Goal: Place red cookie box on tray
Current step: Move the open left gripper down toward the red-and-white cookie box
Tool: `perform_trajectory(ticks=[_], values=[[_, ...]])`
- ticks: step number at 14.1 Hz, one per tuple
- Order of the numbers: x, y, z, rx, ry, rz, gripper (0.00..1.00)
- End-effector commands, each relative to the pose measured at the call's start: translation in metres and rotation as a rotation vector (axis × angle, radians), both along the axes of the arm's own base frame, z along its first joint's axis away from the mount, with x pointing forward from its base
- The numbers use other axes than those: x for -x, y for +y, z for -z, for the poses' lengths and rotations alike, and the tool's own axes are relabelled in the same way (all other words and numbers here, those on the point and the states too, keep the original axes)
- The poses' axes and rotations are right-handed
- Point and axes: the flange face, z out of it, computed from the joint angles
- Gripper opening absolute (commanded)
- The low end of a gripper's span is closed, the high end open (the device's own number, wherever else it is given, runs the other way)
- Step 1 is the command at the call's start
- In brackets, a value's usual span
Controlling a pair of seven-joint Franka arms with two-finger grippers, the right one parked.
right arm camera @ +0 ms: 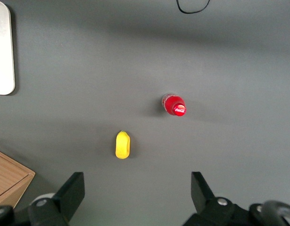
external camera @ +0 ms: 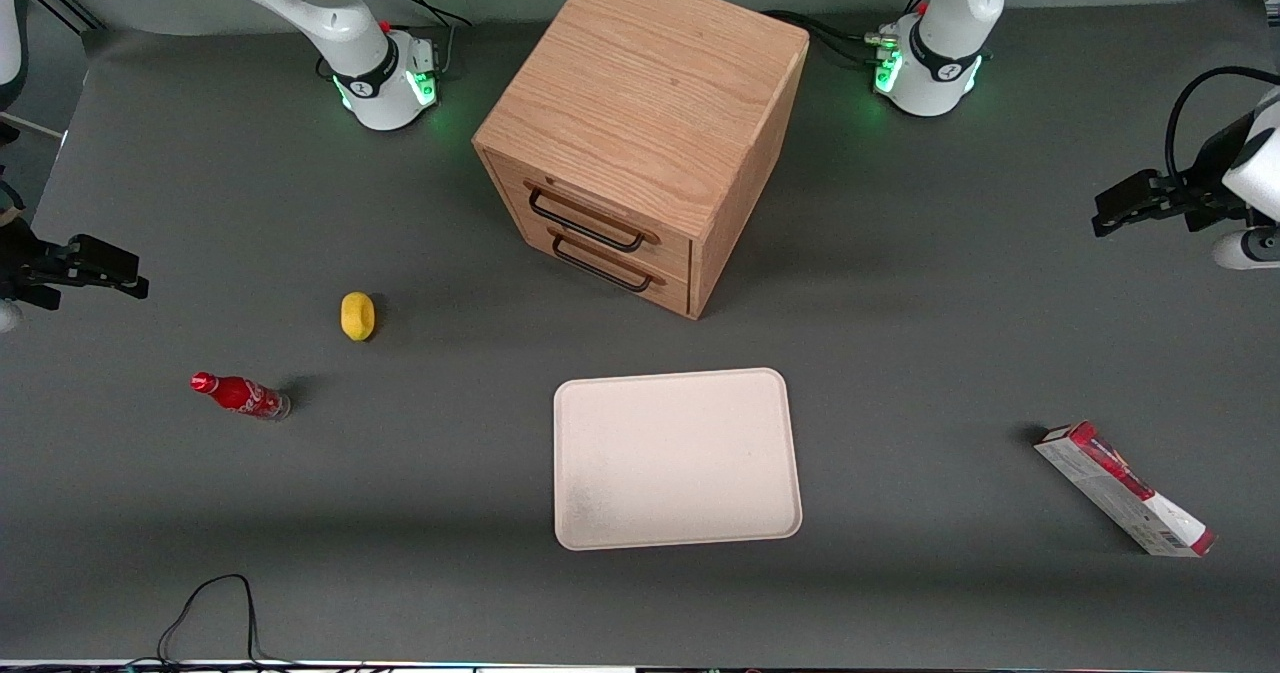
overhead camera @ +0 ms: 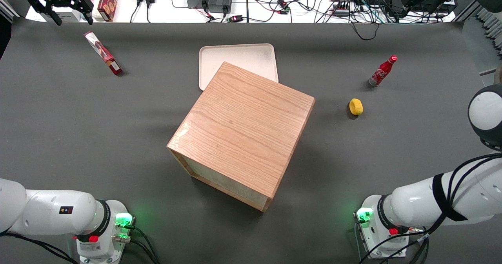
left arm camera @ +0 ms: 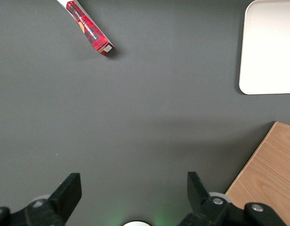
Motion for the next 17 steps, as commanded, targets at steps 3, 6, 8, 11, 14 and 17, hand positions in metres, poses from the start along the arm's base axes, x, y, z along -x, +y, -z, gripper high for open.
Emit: perform_trajectory(ticks=[3,6,8,11,14,17], values=[[-0.047,0.013,0.009,-0.008,-0.017,-0.034,1.0],[-0.088,0.057,0.032,-0.005,-0.012,-0.097,1.0],[-0.115,0.08,0.044,-0.005,-0.034,-0.123,1.0],[-0.142,0.122,0.065,-0.002,-0.054,-0.178,1.0],[-0.157,0.157,0.084,-0.008,-0.106,-0.224,1.0],[-0.156,0.169,0.089,-0.009,-0.102,-0.29,1.0]])
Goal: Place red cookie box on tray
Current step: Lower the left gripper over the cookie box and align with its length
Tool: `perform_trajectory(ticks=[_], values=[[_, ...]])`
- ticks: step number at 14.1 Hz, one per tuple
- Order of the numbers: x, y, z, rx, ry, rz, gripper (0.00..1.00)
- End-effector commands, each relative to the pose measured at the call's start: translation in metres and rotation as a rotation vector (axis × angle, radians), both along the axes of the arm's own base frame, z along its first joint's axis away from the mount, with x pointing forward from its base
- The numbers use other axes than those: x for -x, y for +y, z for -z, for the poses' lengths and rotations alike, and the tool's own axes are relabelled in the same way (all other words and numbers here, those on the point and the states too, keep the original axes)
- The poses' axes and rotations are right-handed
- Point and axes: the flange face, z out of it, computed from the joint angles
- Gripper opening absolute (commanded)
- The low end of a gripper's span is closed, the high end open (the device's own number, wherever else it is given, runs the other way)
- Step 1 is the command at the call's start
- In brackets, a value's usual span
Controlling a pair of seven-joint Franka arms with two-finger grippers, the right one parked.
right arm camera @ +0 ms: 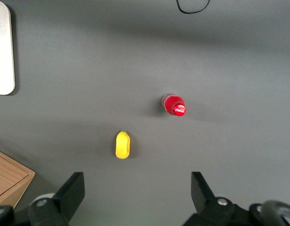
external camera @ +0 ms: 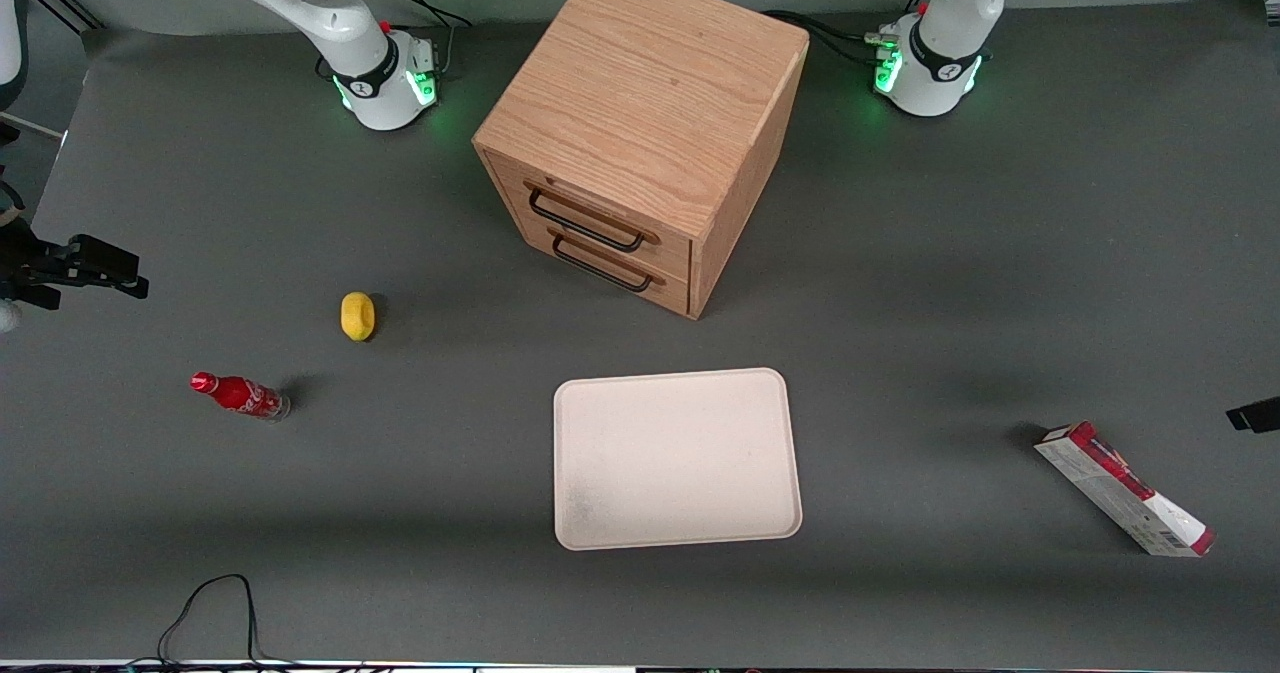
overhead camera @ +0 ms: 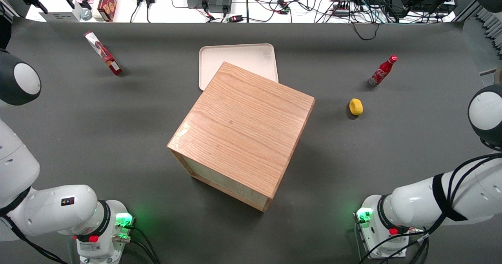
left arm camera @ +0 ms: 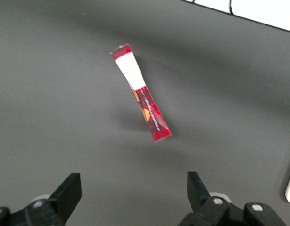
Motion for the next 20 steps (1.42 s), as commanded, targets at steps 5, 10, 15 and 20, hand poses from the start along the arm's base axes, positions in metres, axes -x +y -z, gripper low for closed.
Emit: perform_trajectory(ticks=[5,10,15,20], values=[[0.0,0.003,0.003,0.01,0.01,-0.413,1.0],[-0.007,0.0,0.07,0.01,0.033,-0.415,1.0],[-0.009,0.006,0.162,0.009,-0.01,-0.434,1.0],[-0.022,0.003,0.224,0.011,-0.041,-0.458,1.0]])
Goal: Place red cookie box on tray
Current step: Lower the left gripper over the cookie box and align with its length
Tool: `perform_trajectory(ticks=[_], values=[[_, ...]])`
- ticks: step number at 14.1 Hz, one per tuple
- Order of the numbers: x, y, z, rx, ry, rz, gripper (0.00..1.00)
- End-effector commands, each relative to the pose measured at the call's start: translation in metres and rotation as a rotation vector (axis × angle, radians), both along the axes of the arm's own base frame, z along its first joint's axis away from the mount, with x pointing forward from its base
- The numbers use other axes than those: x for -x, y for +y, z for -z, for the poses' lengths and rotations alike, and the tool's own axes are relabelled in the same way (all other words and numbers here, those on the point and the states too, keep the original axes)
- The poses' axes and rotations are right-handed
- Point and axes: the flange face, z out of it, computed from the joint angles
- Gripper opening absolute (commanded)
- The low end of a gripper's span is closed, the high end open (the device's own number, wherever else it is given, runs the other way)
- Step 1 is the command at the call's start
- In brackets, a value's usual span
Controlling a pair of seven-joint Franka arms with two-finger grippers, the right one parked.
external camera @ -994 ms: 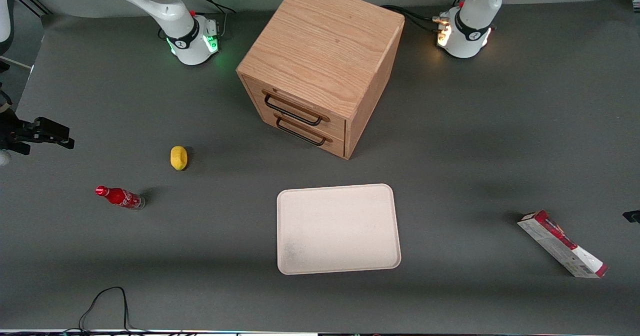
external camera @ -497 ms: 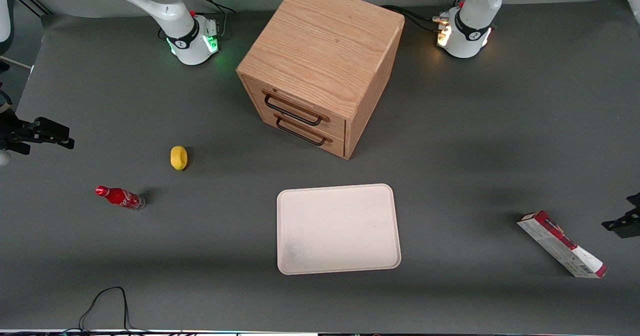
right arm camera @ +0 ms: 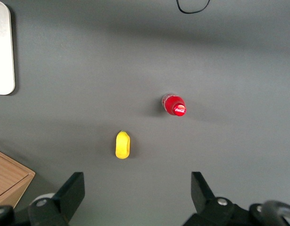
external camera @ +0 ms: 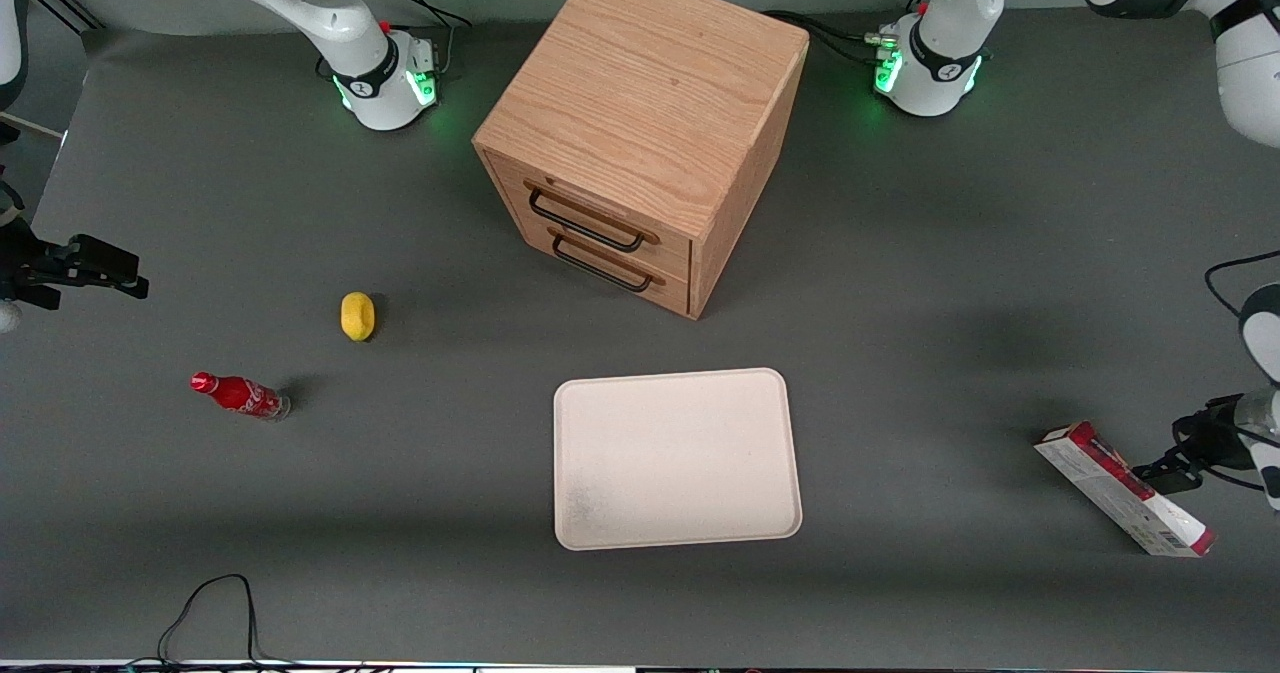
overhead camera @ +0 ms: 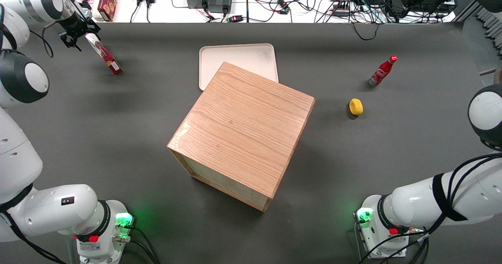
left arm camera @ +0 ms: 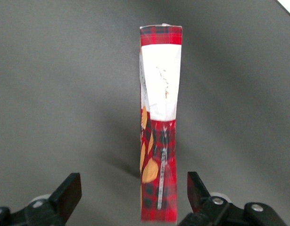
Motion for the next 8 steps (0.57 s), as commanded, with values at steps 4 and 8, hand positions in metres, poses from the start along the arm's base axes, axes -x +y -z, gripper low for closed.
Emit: perform_trajectory(ticks=[4,8], values=[[-0.012,0.0,0.043,-0.013,-0.076,-0.023,1.0],[-0.016,0.003,0.064,-0.015,-0.082,-0.027,1.0]])
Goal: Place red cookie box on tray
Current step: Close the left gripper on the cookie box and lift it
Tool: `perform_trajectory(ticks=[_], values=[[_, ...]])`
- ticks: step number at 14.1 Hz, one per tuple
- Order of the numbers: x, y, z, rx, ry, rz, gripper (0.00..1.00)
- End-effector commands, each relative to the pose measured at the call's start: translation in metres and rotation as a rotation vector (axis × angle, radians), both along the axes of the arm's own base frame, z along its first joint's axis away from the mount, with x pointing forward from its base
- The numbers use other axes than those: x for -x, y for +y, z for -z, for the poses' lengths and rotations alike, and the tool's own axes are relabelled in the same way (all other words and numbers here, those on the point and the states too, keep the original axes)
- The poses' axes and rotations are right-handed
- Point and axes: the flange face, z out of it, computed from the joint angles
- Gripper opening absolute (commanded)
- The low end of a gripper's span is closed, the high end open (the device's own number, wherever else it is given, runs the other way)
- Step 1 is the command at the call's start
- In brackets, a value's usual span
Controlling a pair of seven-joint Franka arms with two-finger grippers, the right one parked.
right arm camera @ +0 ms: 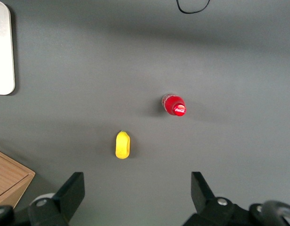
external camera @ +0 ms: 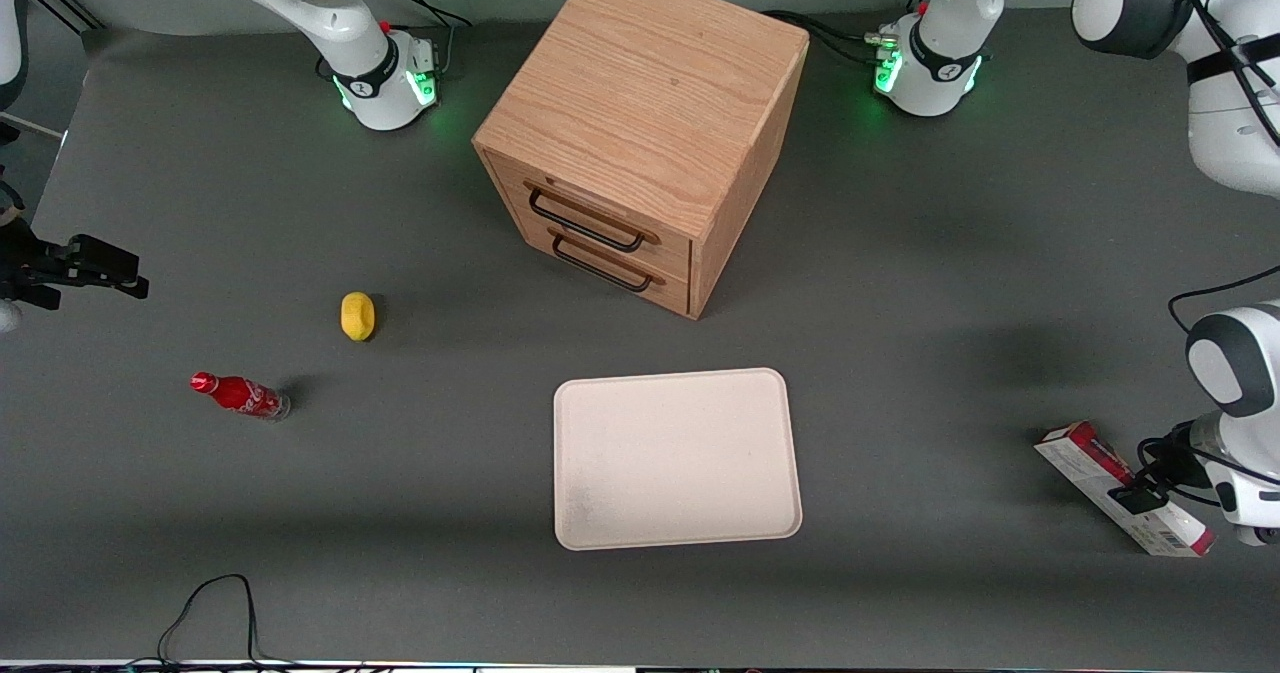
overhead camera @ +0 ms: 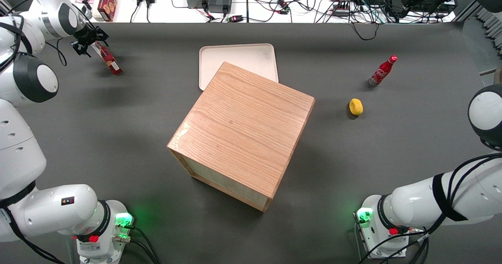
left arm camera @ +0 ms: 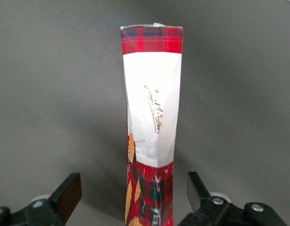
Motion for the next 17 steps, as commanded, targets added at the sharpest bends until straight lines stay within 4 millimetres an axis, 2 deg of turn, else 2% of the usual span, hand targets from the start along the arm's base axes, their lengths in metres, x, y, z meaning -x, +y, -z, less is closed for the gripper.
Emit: perform_trajectory(ticks=[1,2,3,4,6,7,14,15,17], values=[[-0.007,0.0,0.005,-0.003,-0.025,-0.019,1.0],[-0.007,0.003,0.002,-0.001,-0.02,-0.02,0.94],[-0.007,0.002,0.002,0.001,-0.016,-0.017,0.82],[-0.008,0.003,0.0,0.001,-0.016,-0.019,0.61],[-0.009,0.003,-0.004,0.004,-0.006,-0.019,0.11],[-0.01,0.004,-0.01,0.005,0.002,-0.014,0.0],[-0.01,0.005,-0.017,0.005,0.007,-0.014,0.0],[-0.01,0.003,-0.022,0.006,0.017,-0.009,0.0],[-0.016,0.005,-0.057,0.004,0.044,0.01,0.0]])
